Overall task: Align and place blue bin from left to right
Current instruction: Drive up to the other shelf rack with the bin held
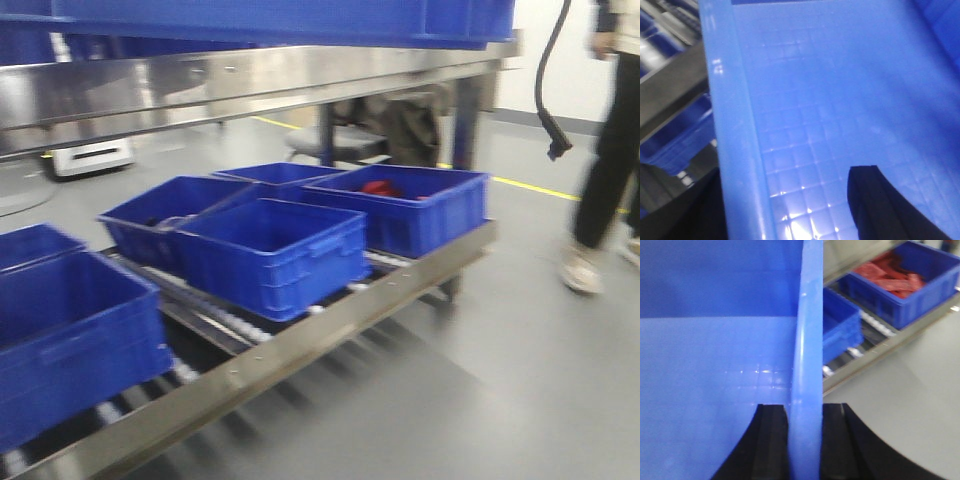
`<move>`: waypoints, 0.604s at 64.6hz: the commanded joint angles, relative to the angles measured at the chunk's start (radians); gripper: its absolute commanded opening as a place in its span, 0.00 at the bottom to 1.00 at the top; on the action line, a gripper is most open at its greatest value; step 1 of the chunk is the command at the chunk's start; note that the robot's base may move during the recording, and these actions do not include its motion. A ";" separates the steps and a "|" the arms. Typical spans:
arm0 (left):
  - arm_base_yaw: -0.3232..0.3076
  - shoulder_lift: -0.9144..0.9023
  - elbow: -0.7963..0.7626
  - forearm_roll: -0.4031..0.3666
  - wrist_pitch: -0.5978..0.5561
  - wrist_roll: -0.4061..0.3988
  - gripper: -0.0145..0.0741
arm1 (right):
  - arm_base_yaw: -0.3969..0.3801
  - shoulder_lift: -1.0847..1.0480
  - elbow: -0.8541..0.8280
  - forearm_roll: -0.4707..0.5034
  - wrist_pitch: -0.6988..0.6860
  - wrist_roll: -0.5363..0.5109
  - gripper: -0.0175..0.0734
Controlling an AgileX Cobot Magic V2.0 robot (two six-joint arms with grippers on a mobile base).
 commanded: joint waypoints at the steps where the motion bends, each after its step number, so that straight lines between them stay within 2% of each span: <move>1: -0.013 -0.042 -0.020 -0.047 -0.053 0.066 0.04 | -0.011 -0.007 -0.017 -0.047 -0.205 -0.024 0.03; 39: -0.013 -0.042 -0.020 -0.047 -0.053 0.066 0.04 | -0.011 -0.007 -0.017 -0.047 -0.205 -0.024 0.03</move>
